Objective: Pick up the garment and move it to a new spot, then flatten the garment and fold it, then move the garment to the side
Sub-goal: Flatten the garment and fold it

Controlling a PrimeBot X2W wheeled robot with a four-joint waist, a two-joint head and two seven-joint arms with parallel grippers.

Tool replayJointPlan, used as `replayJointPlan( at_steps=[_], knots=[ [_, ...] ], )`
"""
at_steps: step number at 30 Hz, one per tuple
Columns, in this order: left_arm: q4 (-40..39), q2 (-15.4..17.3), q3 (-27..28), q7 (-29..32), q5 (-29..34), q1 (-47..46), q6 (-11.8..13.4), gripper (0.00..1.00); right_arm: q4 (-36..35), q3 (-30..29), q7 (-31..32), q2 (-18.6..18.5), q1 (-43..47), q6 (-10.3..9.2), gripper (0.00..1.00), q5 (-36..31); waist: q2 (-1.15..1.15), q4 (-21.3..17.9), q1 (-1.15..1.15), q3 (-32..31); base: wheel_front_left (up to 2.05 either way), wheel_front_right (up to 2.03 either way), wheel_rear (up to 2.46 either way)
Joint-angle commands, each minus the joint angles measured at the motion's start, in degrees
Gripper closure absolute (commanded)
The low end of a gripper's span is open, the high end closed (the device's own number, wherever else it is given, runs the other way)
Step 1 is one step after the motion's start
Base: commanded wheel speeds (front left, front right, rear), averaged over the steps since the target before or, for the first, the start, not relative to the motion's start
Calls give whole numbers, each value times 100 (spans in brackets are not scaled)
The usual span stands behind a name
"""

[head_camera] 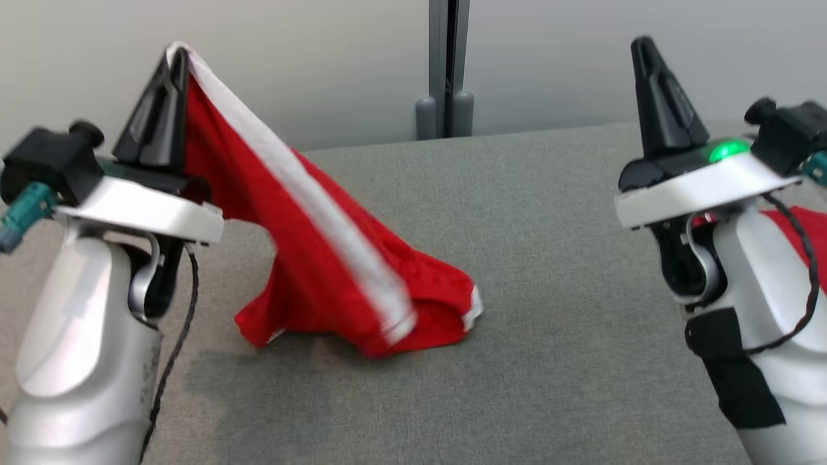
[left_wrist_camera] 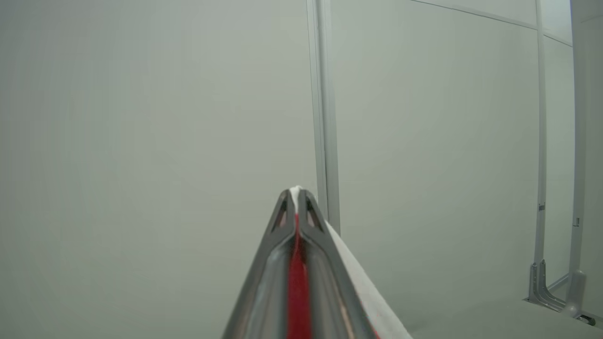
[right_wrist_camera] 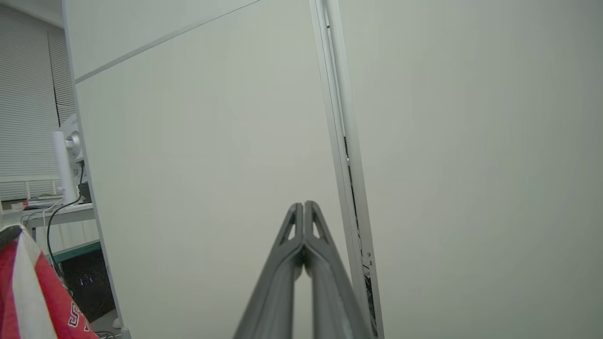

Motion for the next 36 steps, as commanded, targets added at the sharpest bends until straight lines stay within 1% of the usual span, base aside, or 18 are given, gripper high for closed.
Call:
replayJointPlan(
  at_steps=[1,5,9,10,11,12,13,14,20,25,27,30,31,33,36],
  knots=[
    [28,60,-69,36,-45,-137,-2,100,55,50,10,-8,-144,0,100,-8,0,-38,0,162,0,0,0],
    [171,140,-236,47,-121,-389,-3,100,155,89,6,60,-303,0,100,95,0,-45,0,332,0,0,0],
    [395,125,-276,-9,-202,-419,-3,100,240,67,4,149,-147,0,100,148,0,-33,0,393,0,0,0],
    [472,126,-273,-38,-198,-388,-1,100,290,50,4,177,-80,0,77,175,0,-30,0,405,0,0,0],
    [561,139,-274,-68,-166,-330,22,100,316,42,4,199,-23,0,13,170,0,-28,0,416,0,0,0],
    [666,125,-266,-93,-169,-252,43,80,337,37,3,215,20,0,0,160,0,-26,0,425,0,0,0],
    [781,105,-244,-119,-194,-154,60,8,377,33,3,242,87,0,0,163,0,-26,0,432,0,0,0],
    [909,99,-219,-152,-205,-67,86,0,415,29,3,271,172,0,0,187,0,-27,0,438,0,0,0],
    [1666,21,37,-255,-212,548,334,0,484,-7,2,373,628,0,0,219,0,-49,0,436,0,0,0],
    [1760,-137,440,-264,-91,1205,559,0,537,4,2,442,1031,0,0,207,0,-62,0,382,0,0,0],
    [1666,-240,587,-266,-3,1435,594,0,518,-2,2,459,1146,0,0,179,0,-63,0,355,0,0,0],
    [1485,-385,788,-266,144,1750,582,0,505,-15,2,479,1343,0,0,134,0,-53,0,298,0,0,0],
    [1395,-449,842,-267,212,1856,612,0,515,-21,2,487,1411,0,0,113,0,-43,0,270,0,0,0],
    [1200,-510,1002,-267,329,2043,584,0,521,-10,2,497,1536,0,0,59,0,-22,0,226,0,0,0],
    [865,-702,1153,-260,459,2302,610,0,577,30,2,507,1716,0,0,39,0,13,0,161,0,0,0]
  ],
)
